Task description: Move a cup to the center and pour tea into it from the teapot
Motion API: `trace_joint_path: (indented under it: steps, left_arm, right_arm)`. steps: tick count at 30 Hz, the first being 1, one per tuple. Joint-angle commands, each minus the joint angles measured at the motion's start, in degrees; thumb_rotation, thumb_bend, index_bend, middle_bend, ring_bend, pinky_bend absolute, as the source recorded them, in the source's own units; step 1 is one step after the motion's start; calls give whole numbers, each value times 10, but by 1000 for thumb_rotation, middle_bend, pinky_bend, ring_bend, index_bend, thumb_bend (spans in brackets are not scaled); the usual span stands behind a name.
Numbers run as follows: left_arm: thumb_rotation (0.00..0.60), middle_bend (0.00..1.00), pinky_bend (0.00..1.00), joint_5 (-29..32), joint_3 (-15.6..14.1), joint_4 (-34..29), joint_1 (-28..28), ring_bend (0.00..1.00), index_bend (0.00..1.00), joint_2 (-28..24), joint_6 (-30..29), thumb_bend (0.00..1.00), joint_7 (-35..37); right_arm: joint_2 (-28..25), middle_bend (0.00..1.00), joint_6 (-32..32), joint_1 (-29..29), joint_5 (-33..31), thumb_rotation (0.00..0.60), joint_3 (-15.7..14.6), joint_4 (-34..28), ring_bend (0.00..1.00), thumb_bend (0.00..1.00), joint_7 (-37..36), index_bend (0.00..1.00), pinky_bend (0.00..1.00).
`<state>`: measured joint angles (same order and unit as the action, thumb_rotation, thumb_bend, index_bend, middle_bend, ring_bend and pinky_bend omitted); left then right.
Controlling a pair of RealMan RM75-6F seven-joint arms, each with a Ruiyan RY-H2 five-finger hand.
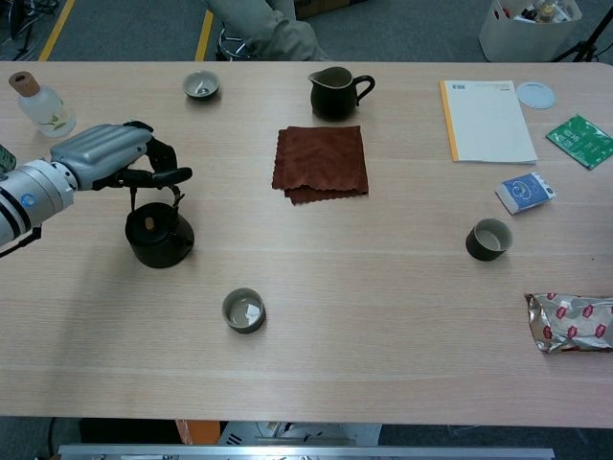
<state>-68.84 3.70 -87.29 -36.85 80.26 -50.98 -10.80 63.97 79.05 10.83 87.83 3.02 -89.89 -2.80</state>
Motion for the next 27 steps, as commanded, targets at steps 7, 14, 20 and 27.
trace_joint_path:
  steps: [7, 14, 20, 27]
  left_arm:
    - [13, 524, 72, -38, -26, -63, 54, 356, 486, -48, -82, 114, -4]
    - [27, 523, 72, -51, -53, -98, 98, 356, 486, -76, -126, 114, -9]
    - [53, 502, 72, -77, -54, -106, 123, 349, 468, -73, -170, 114, -4]
    - [135, 487, 72, -88, -60, -129, 130, 348, 472, -73, -170, 114, -30]
  right_arm:
    - [0, 402, 2, 0, 4, 600, -1, -1, 273, 100, -1, 339, 303]
    - [0, 402, 1, 2, 4, 600, 0, -3, 273, 100, 0, 339, 303]
    - [0, 402, 0, 4, 6, 600, 0, -6, 273, 101, 2, 339, 303]
    - [1, 402, -1, 3, 4, 600, -2, -4, 273, 100, 2, 339, 303]
